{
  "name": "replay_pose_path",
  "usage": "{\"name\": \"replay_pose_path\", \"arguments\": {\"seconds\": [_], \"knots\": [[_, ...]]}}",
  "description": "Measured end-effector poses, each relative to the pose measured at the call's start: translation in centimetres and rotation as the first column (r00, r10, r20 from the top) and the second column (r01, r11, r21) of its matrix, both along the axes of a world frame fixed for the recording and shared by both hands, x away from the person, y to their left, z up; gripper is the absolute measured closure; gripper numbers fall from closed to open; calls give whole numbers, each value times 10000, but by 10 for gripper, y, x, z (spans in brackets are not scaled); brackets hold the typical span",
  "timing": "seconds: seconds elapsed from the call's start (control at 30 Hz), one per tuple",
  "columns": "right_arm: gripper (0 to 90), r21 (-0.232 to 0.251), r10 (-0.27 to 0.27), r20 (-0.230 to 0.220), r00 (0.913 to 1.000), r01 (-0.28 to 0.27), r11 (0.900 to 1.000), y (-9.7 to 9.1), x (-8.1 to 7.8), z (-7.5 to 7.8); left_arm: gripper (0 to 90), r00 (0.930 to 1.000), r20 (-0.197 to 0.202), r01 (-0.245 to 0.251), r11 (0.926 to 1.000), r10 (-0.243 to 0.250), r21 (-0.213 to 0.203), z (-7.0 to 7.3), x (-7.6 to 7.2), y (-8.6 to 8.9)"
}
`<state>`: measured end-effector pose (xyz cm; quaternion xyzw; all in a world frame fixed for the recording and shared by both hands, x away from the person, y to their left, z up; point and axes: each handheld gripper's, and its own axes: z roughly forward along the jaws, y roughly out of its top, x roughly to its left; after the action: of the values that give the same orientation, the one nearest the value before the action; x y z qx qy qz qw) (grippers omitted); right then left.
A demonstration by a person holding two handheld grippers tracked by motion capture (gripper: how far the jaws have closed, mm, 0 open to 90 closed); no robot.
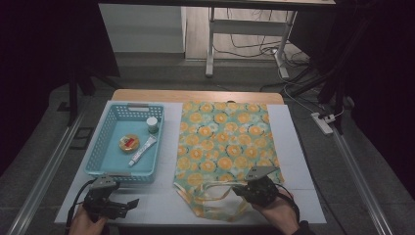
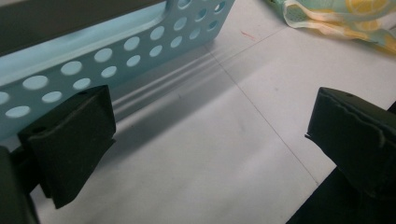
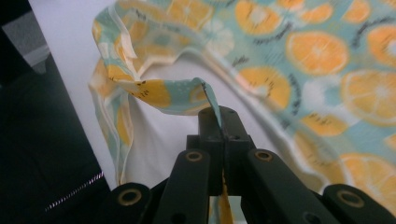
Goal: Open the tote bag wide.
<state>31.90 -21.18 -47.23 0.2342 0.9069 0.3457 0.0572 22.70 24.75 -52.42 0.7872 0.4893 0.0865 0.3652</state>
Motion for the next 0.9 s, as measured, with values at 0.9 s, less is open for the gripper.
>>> {"name": "replay_pose_path", "arguments": {"seconds": [0.9], "knots": [[892, 352, -409, 560, 9976, 389, 9986, 18, 86, 31, 21, 10000, -31, -71, 9999, 71, -81, 0, 1, 1]]}}
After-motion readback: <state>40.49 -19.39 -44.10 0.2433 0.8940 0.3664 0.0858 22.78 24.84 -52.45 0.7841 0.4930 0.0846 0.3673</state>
